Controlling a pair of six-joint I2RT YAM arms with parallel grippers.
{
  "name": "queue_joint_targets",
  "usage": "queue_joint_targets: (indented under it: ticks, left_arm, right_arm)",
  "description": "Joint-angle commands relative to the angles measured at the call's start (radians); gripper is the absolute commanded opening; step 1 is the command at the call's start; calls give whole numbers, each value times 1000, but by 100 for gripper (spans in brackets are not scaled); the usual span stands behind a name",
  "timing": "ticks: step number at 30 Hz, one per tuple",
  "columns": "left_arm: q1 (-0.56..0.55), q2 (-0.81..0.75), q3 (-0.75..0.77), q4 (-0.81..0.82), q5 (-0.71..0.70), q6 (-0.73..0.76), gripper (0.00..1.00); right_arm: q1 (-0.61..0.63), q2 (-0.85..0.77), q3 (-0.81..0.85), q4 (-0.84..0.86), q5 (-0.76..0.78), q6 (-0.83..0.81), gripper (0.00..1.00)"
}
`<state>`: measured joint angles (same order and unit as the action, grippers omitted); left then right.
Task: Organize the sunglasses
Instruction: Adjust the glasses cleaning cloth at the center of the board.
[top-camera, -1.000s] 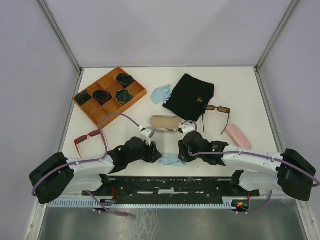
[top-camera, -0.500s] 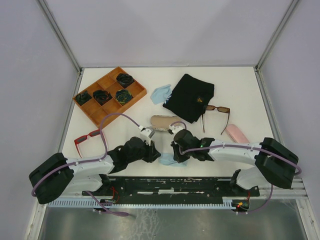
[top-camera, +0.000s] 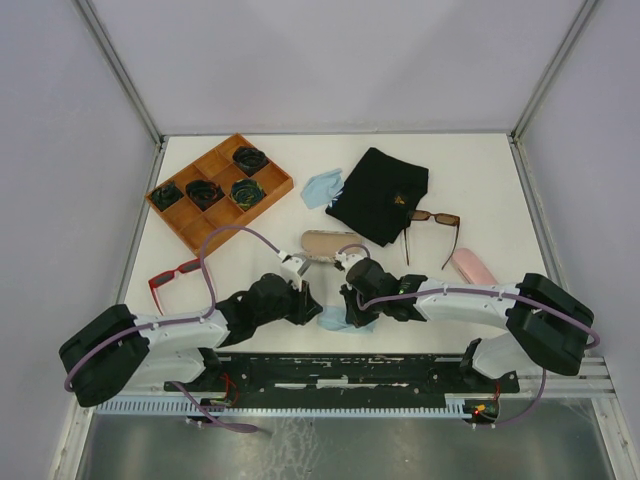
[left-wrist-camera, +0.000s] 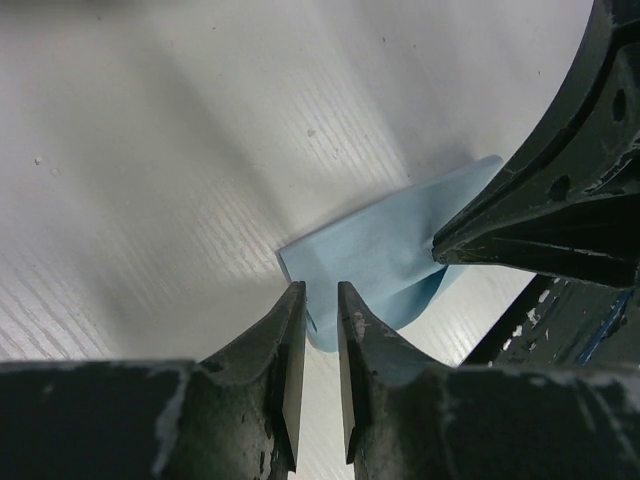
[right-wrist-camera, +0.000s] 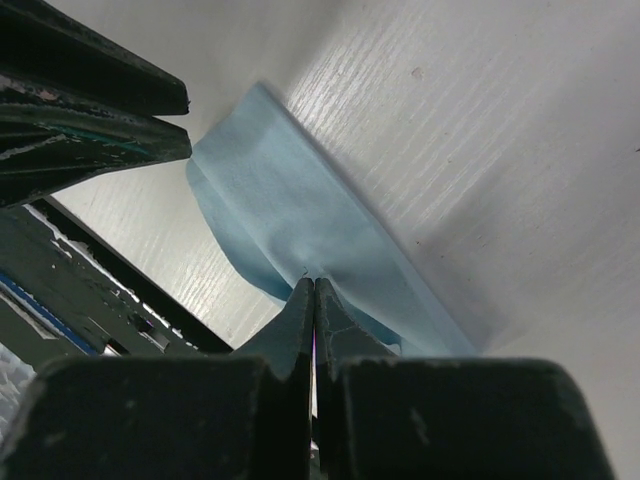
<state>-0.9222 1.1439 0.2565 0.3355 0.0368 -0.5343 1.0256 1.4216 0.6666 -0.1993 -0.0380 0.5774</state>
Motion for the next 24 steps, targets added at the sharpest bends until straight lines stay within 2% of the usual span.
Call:
queue_joint_targets:
  ticks: [1, 24]
  left_arm:
    - [2, 7, 15, 62, 9, -2, 26]
    - [2, 21, 12, 74, 2, -7, 25]
  right_arm:
    - [-2, -5, 21, -2, -28, -17, 0]
    - [2, -41, 1, -44, -149, -41, 0]
